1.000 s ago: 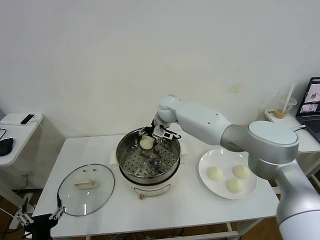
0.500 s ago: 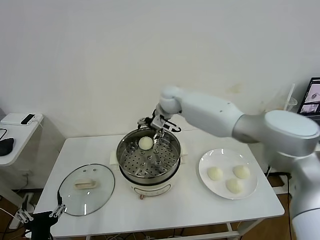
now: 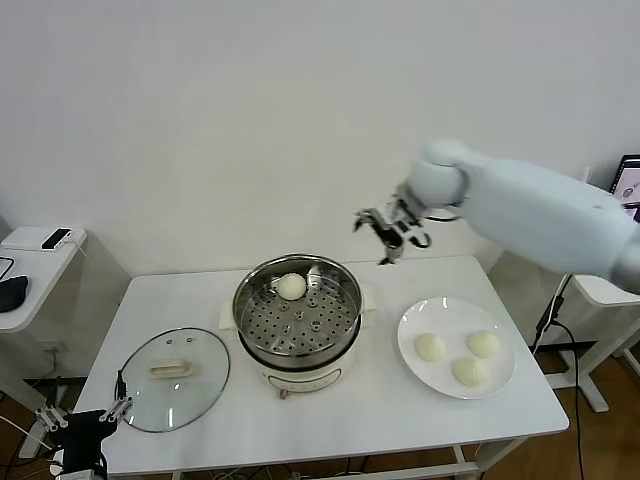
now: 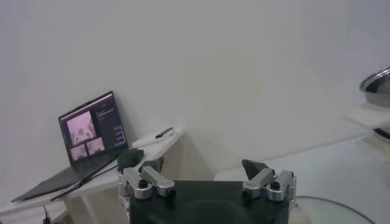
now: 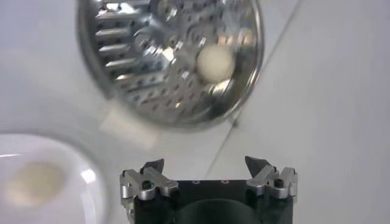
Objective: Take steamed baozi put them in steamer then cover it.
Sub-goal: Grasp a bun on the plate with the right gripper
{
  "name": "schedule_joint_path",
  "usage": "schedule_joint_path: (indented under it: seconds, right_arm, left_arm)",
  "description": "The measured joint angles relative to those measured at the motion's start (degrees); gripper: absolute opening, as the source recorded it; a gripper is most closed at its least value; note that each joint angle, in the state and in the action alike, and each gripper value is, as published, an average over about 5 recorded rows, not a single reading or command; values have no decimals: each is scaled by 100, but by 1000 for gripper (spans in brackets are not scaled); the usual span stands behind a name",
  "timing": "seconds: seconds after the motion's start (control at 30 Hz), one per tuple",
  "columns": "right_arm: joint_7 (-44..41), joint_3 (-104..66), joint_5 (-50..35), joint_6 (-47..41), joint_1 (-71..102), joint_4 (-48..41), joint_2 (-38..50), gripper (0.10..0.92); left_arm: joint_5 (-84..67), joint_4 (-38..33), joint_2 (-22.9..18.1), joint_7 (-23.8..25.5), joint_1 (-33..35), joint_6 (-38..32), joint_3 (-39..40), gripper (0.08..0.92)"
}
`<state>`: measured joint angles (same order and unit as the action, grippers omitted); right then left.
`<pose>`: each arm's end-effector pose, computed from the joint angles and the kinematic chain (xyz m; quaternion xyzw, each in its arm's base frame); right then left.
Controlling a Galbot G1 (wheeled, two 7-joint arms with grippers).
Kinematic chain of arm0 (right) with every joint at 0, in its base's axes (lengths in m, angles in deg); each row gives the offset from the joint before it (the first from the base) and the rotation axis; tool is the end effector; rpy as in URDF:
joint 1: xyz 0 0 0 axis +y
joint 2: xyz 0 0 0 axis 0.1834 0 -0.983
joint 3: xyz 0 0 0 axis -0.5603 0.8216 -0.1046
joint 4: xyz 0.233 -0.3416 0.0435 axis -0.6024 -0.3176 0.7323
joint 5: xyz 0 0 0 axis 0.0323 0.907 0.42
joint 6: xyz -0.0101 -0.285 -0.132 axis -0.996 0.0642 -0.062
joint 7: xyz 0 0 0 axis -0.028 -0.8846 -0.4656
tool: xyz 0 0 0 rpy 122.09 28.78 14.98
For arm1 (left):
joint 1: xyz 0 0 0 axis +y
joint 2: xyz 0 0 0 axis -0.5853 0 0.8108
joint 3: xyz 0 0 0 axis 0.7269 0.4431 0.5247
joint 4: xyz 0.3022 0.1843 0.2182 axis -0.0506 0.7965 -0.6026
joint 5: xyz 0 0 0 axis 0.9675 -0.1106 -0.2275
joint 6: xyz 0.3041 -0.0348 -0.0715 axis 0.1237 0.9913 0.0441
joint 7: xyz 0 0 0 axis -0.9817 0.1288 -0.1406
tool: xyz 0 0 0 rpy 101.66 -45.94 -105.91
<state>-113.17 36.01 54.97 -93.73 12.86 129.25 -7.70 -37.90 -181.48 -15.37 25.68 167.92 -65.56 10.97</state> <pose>0.5377 -0.1276 -0.0332 0.5252 -0.5026 0.6519 0.2157 0.0368 0.1179 -0.3332 0.1863 -0.9611 -0.1948 0.0609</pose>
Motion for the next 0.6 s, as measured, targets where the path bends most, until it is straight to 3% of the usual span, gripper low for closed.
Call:
schedule_joint_path:
  seconds: [0.27,0.6]
  right_arm:
    - [-20,-615,305,-313,1056,266,760,823]
    - [71,-1415,730,-465,2479,40,892,823]
  left_arm:
    - [-24,17,64,39,-105,84,-36,823]
    - [-25,74,113,61,-106,118,-111,823]
